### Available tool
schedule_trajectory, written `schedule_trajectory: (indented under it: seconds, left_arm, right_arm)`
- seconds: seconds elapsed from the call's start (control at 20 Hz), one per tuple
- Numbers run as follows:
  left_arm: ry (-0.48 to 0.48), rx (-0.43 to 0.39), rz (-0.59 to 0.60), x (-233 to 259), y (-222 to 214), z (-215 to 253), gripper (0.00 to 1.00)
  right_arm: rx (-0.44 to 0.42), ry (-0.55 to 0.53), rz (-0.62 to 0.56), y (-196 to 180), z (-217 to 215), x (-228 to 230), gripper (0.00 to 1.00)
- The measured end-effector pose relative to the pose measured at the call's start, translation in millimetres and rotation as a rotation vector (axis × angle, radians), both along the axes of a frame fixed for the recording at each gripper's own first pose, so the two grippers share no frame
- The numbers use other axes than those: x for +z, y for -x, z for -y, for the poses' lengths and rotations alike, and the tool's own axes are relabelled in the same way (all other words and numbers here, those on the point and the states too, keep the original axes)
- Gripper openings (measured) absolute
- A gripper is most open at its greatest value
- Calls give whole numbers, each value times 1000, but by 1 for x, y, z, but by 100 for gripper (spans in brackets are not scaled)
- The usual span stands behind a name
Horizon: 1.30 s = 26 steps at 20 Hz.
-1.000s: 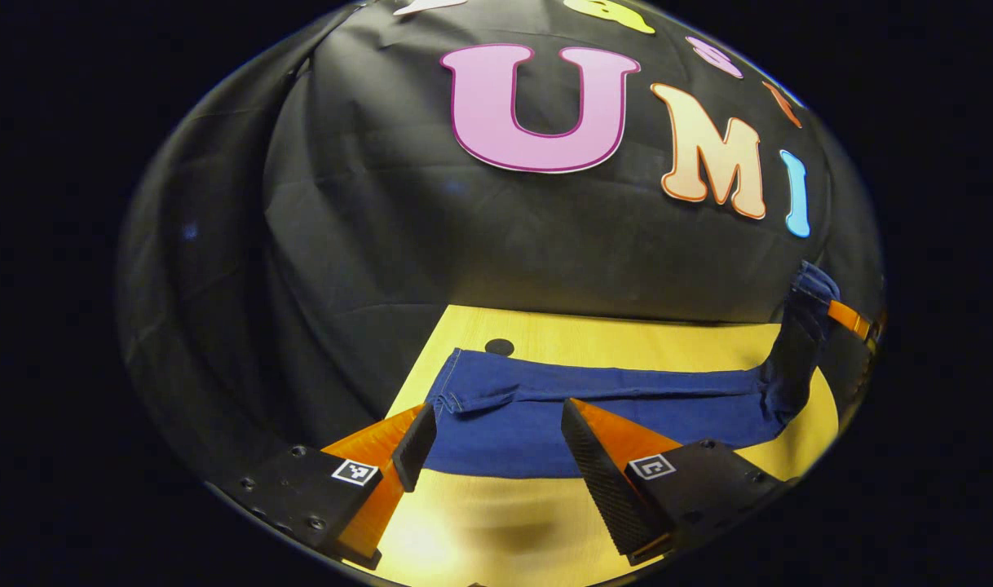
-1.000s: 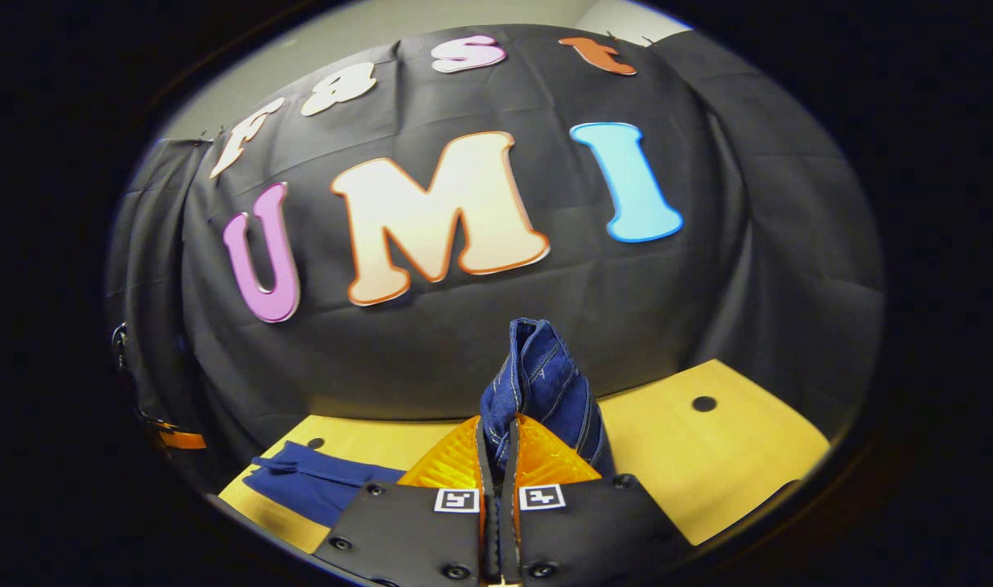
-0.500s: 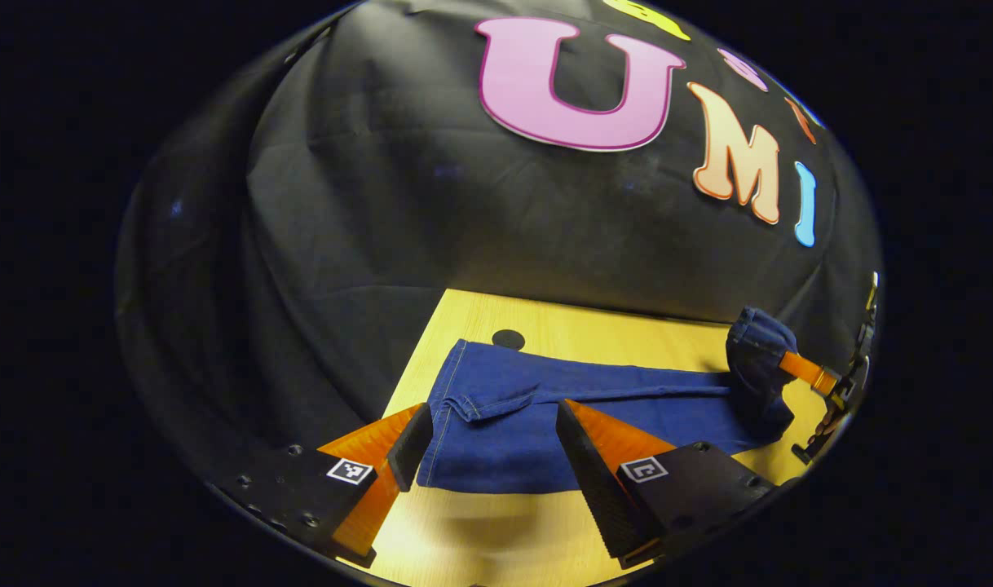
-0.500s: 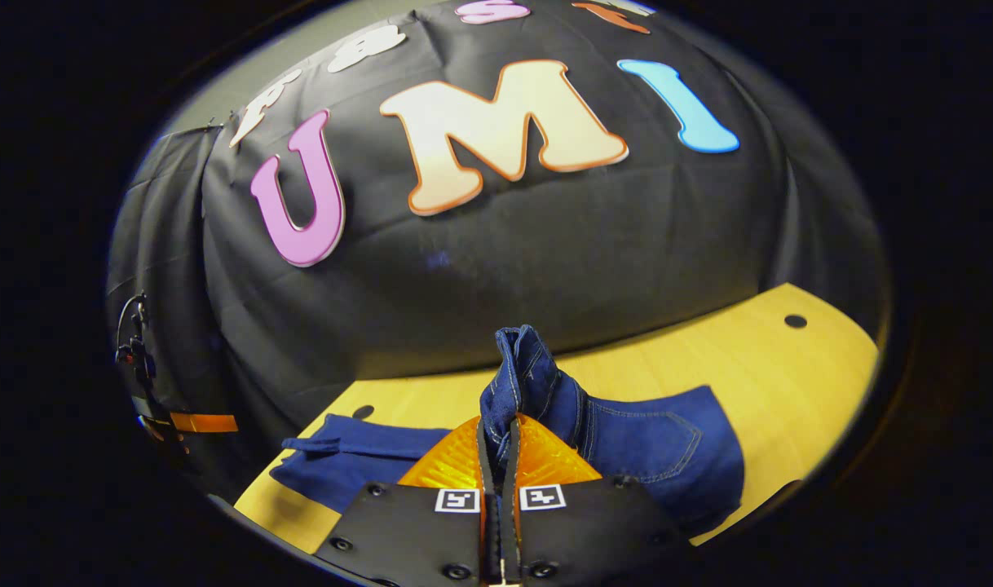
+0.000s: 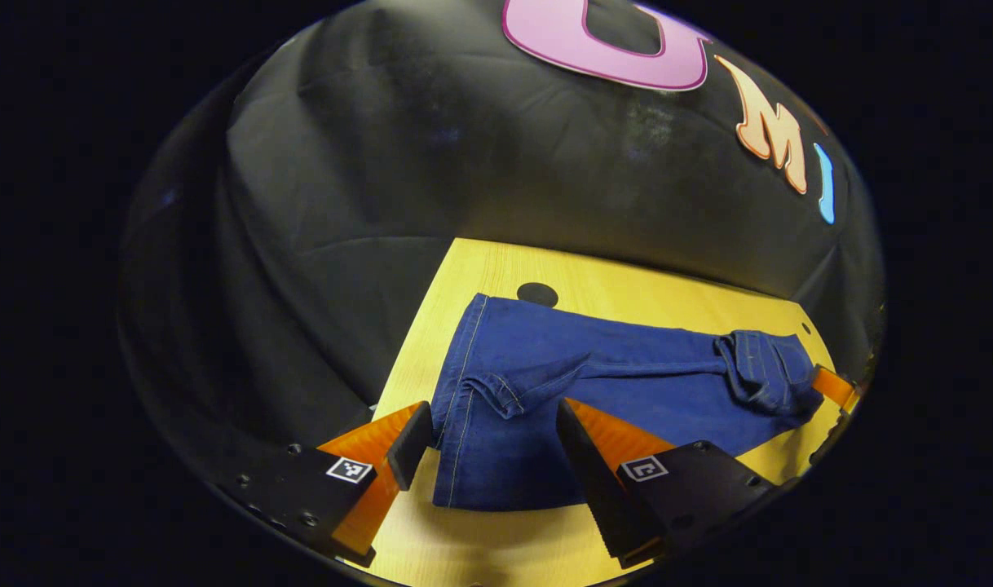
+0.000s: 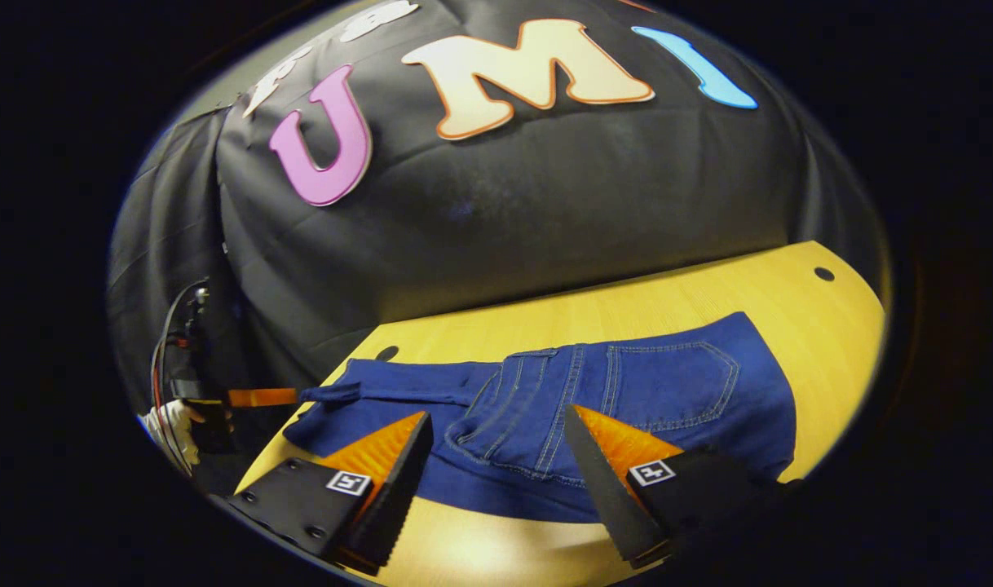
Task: Grasp the waist and the cuffs of the jeans and fold them to make the two legs overlap; first hold the waist and fold one-third of the jeans toward the cuffs, then hold the cuffs and fold the remaining one-third in the same direction to finish folding.
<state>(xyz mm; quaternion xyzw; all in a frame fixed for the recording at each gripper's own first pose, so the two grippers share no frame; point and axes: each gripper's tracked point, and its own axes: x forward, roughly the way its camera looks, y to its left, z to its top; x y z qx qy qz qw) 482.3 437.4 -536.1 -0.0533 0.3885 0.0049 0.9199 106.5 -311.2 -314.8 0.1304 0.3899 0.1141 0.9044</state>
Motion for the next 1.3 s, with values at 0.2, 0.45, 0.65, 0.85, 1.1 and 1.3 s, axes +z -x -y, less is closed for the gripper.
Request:
schedule_trajectory:
  seconds: [0.2, 0.45, 0.65, 0.85, 1.1, 1.3]
  left_arm:
    - [-23, -2, -17, -29, -13, -9, 94]
    - [-68, -12, -82, -58, -14, -18, 94]
    - [-58, -27, -81, -58, -15, -13, 94]
    - [-53, -57, -87, -57, -16, 7, 59]
    - [-109, -61, -89, -53, -20, 14, 6]
    - [-121, -82, -97, -32, -27, 30, 0]
  right_arm:
    - [56, 54, 3, 19, 11, 22, 97]
    - [64, 102, 2, 21, 27, 26, 98]
    - [55, 102, -11, 19, 28, 24, 98]
    - [41, 109, 4, 13, 34, 30, 93]
    - [31, 120, 47, 6, 48, 48, 93]
    - [26, 129, 81, 7, 69, 69, 93]
